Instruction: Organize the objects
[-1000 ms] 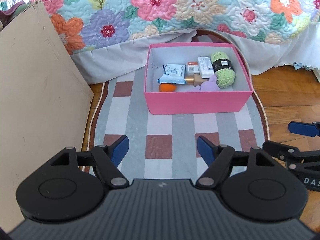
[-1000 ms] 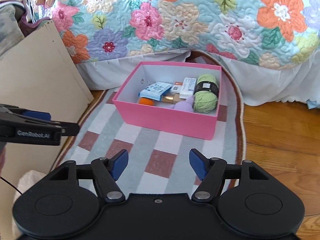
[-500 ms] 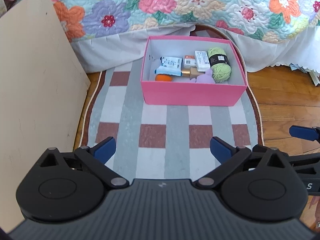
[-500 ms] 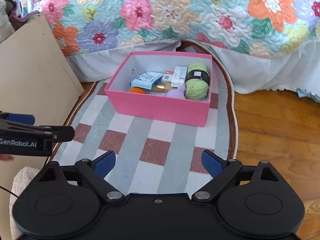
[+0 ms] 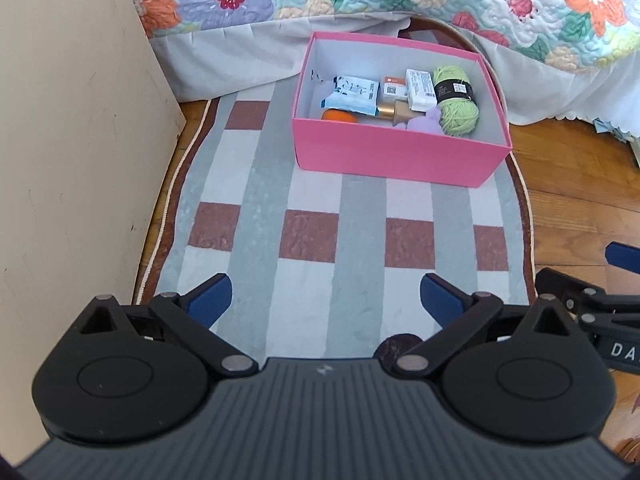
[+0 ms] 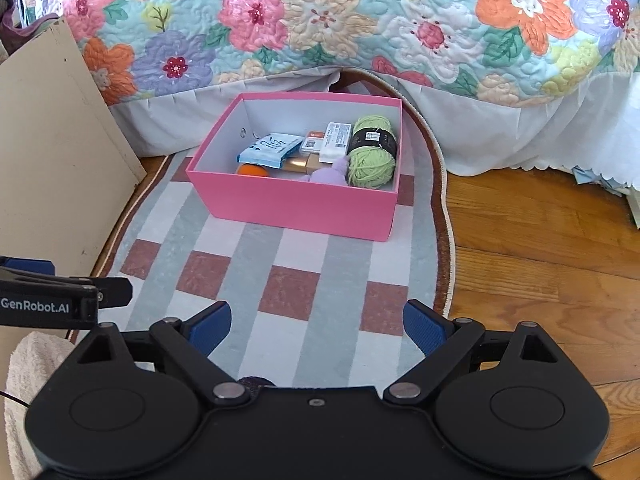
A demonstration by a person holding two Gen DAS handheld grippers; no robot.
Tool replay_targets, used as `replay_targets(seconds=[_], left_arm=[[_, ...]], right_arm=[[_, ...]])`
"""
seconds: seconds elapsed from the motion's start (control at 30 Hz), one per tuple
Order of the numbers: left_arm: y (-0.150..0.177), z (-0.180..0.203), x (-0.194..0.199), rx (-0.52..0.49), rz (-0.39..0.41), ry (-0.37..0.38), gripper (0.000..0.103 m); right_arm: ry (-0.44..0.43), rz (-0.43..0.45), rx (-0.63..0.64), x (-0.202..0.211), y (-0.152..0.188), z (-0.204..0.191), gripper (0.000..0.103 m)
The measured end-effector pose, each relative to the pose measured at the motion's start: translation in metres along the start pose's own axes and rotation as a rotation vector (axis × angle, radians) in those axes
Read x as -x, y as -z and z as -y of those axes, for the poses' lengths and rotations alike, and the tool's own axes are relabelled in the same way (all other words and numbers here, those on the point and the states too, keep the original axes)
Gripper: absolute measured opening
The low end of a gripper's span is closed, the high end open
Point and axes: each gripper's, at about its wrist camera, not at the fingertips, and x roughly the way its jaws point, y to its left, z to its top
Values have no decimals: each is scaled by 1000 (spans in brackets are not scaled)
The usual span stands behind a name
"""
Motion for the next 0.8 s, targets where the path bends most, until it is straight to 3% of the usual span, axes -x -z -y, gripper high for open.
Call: replay_targets(seconds=[0.37, 0.8], left_arm=[[-3, -8, -6, 19, -10, 11, 102], [1, -12, -7, 18, -37, -37, 102]], right_arm=[[4, -20, -7, 0, 1, 1, 95], [38, 11, -34, 10, 2, 9, 95]])
